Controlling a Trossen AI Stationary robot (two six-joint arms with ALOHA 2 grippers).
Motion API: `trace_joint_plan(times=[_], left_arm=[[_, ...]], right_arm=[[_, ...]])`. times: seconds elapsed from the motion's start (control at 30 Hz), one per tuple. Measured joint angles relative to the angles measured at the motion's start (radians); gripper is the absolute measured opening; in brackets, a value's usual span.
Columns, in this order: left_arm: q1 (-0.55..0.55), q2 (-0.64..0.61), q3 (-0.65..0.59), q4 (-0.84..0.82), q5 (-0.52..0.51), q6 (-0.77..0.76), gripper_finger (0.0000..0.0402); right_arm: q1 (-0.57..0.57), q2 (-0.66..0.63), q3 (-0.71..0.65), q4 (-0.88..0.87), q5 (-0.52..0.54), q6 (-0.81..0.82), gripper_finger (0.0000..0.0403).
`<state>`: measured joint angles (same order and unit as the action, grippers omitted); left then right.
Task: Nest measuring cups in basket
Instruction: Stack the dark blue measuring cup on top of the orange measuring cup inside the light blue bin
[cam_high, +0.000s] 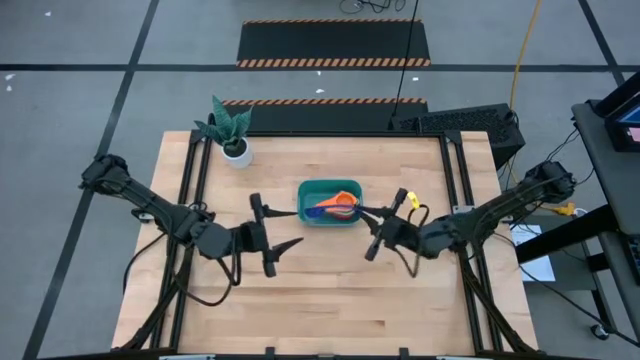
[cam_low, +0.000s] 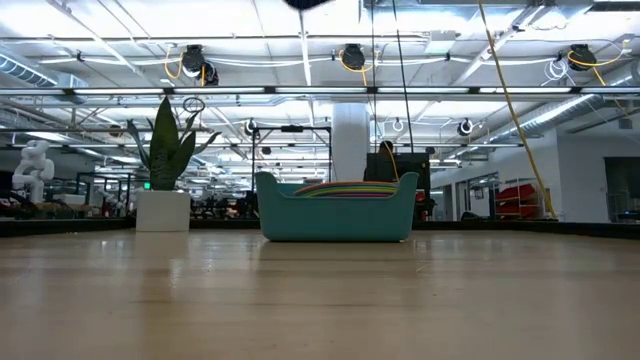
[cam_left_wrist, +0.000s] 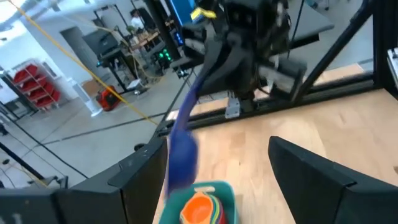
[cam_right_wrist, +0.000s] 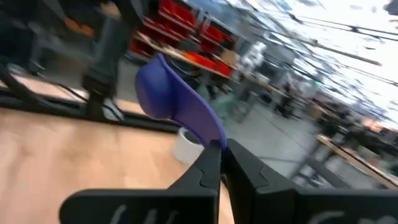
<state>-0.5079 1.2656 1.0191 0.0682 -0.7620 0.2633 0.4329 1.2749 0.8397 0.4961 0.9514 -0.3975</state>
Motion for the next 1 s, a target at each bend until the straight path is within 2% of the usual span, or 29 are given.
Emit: trace_joint_plan(times=[0.2, 0.4, 0.6, 0.77, 1.0], left_arm=[[0.011, 0.044, 0.000, 0.067, 0.002, 0.042, 0.0282], [0.026, 0.052, 0.000, 0.036, 0.002, 0.036, 0.0282], [0.044, 0.052, 0.000, -0.046, 0.007, 0.019, 0.0282], [0.085, 0.059, 0.000, -0.157, 0.024, -0.027, 0.0282], [0.122, 0.059, 0.000, -0.185, 0.024, -0.050, 0.0281]], right_arm=[[-0.008, 0.135, 0.086, -0.005, 0.128, -0.075, 0.0000], [-0.008, 0.277, 0.222, -0.053, 0.146, -0.155, 0.0000], [-0.020, 0.391, 0.334, -0.128, 0.147, -0.165, 0.0000], [-0.034, 0.437, 0.370, -0.128, 0.147, -0.165, 0.0000], [-0.034, 0.442, 0.379, -0.123, 0.142, -0.165, 0.0000]])
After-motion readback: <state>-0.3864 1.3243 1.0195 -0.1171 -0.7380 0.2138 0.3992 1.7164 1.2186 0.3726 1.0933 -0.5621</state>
